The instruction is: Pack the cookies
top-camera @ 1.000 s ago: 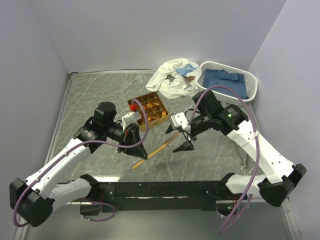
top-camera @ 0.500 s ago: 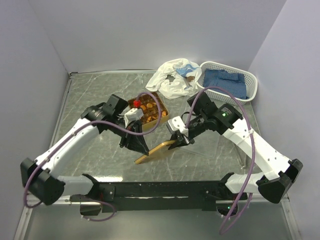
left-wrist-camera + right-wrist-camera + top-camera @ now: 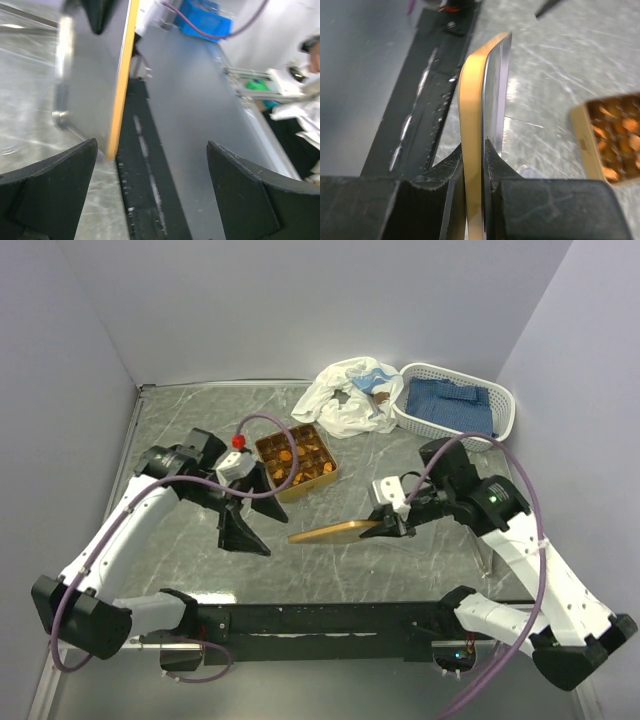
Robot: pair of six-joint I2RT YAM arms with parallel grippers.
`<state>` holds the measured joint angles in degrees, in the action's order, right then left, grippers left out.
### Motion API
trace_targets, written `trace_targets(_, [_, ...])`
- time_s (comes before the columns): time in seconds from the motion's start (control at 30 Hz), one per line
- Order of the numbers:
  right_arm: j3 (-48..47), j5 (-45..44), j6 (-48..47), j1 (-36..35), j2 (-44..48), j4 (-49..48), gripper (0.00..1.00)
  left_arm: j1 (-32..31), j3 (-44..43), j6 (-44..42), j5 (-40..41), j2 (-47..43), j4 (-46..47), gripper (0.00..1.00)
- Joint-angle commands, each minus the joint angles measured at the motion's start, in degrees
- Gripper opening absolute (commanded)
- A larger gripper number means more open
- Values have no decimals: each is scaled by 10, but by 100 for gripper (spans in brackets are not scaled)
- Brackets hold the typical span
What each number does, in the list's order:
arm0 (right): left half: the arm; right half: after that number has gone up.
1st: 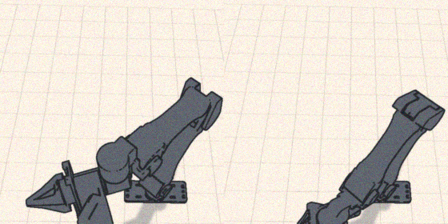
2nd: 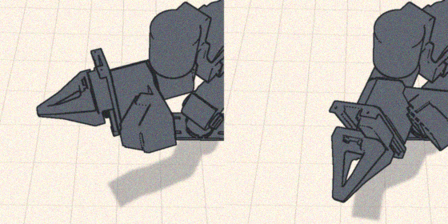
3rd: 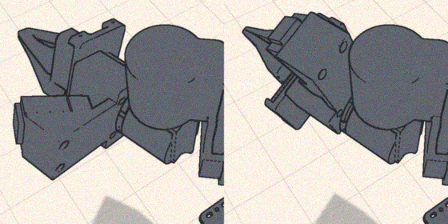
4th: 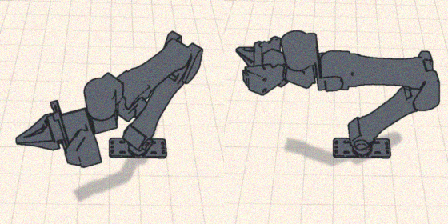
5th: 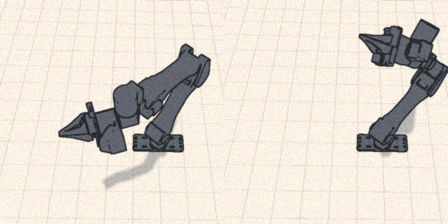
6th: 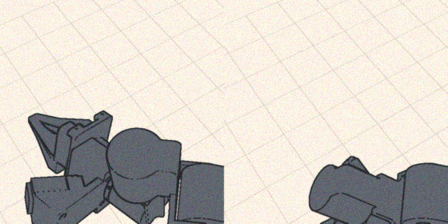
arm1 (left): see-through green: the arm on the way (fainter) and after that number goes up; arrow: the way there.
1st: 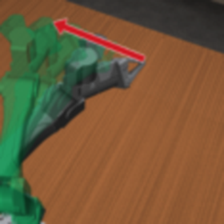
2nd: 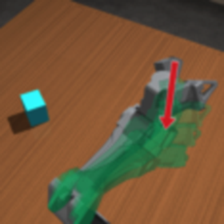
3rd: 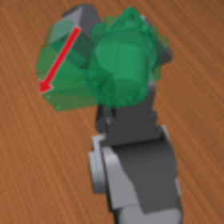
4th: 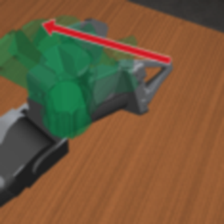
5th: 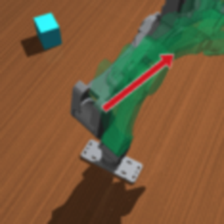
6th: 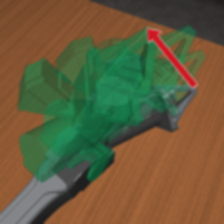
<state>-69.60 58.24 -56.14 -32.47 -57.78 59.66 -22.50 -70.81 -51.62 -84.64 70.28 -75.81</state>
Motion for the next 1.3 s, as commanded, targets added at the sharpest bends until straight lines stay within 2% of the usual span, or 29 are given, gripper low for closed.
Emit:
trace_targets(0.0, [14, 18, 100, 51, 35, -87, 0, 61, -23, -32, -82, -37, -26, 96])
trace_targets(0.2, [9, -36, 247, 106, 49, -163, 0, 175, -30, -54, -120, -39, -27, 97])
trace_targets(0.37, [-22, -70, 343, 145, 38, -211, 0, 217, -97, -47, -122, 4, -25, 96])
trace_targets(0.5, [-39, -76, 388, 163, 21, -237, 0, 243, -176, -31, -121, 44, -25, 96])
trace_targets(0.63, [-48, -73, 417, 173, 29, -246, 0, 243, -316, 2, -121, 83, -24, 97])
trace_targets(0.77, [-46, -80, 431, 181, 53, -253, 0, 229, -444, 17, -123, 79, -21, 96])
trace_targets(0.8, [-45, -81, 433, 185, 61, -252, 0, 207, -491, 18, -122, 79, -18, 96])
trace_targets(0.87, [-43, -81, 443, 187, 66, -255, 0, 200, -528, 51, -122, 74, -2, 96])
trace_targets(0.97, [-45, -74, 456, 189, 72, -262, 0, 200, -535, 140, -120, 60, 99, 96])
trace_targets(1.03, [-58, -72, 465, 191, 62, -262, 0, 200, -508, 164, -96, 55, 149, 97])
trace_targets(1.07, [-63, -71, 468, 191, 57, -262, 0, 200, -494, 209, -85, 53, 173, 96])
trace_targets(1.1, [-70, -69, 472, 190, 45, -261, 0, 195, -447, 253, -29, 50, 210, 96])
trace_targets(1.13, [-83, -66, 479, 191, 39, -260, 0, 187, -404, 330, 28, 26, 403, 96])
trace_targets(1.17, [-89, -62, 481, 191, 33, -261, 0, 178, -341, 557, 123, 3, 524, 96])
trace_targets(1.2, [-93, -59, 486, 190, 23, -269, 0, 178, -207, 617, 190, -22, 642, 97])
trace_targets(1.23, [-99, -60, 499, 191, 19, -276, 0, 180, -161, 629, 279, -63, 693, 96])
trace_targets(1.27, [-102, -63, 506, 191, 14, -282, 0, 180, -128, 616, 308, -82, 751, 97])
